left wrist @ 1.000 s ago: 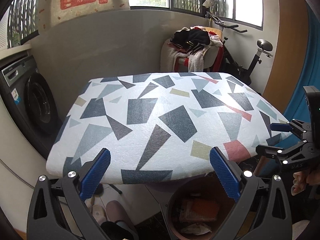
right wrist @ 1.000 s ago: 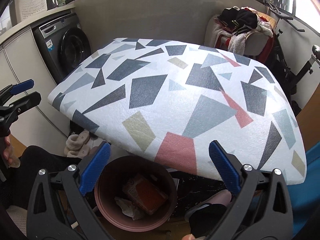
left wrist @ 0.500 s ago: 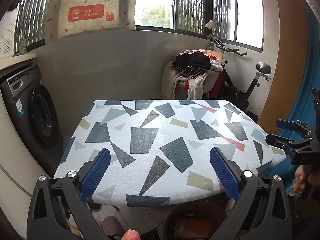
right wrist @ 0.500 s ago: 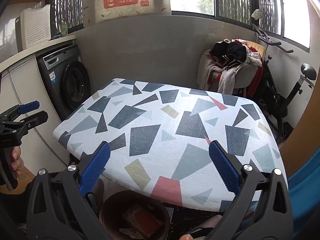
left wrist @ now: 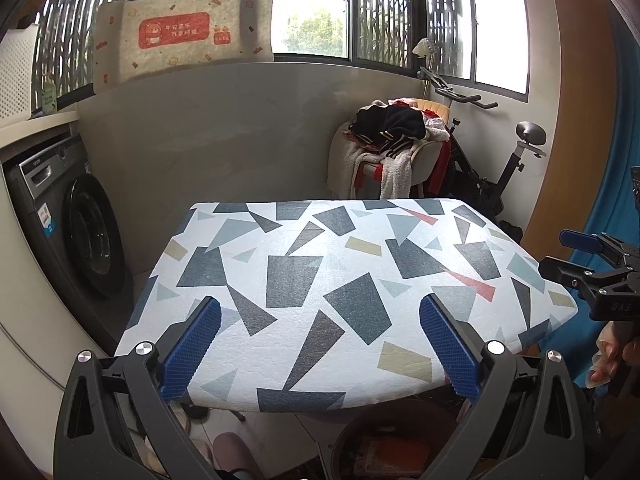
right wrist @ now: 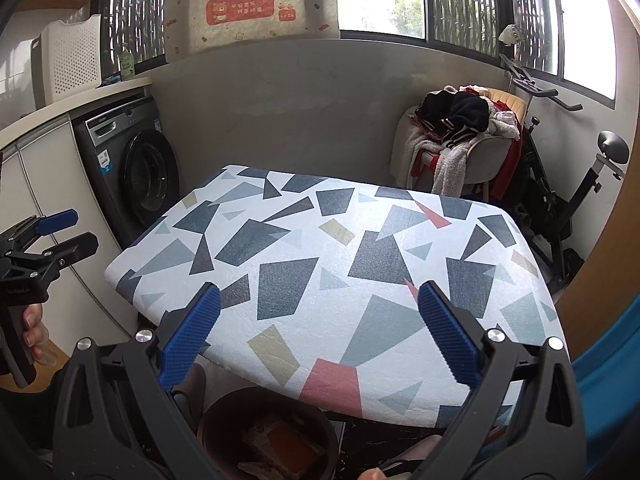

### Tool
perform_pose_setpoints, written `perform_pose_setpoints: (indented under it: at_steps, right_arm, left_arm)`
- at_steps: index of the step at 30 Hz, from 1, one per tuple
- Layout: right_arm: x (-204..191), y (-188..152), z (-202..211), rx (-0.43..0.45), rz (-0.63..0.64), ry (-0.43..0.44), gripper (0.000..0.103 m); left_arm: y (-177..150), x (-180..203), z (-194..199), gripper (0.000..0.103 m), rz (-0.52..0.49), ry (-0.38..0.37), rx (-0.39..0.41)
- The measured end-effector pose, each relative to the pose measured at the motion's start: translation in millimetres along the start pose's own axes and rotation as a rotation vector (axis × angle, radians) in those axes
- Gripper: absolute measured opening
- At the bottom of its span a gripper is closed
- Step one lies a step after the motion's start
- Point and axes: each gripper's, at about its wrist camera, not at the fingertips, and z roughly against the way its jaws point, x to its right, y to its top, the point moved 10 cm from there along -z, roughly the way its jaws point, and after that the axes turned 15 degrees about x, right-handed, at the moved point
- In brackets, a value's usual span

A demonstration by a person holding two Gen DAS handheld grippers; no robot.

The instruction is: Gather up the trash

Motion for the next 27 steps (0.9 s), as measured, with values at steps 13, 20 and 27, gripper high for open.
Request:
perform_pose_setpoints:
  at_steps: [13,20,27]
  right_arm:
    - [-3.9,2.2,0.5,0.008,0.005,0.004,0.097]
    - [-5.3,2.6,0.9,0.011,0.004,0.005,0.097]
    - [-5.4,2.7,1.6,0.015,-0.007,0.014,0.097]
  left_arm:
    - [-3.5,10.8,1.3,0.097,-0.021,-0.027,-0.012]
    - [-2.3,11.0,1.4,0.097,-0.018,-0.026,-0.006]
    - [-2.5,10.8,1.6,0.097,-0.019,-0.026,-0.007]
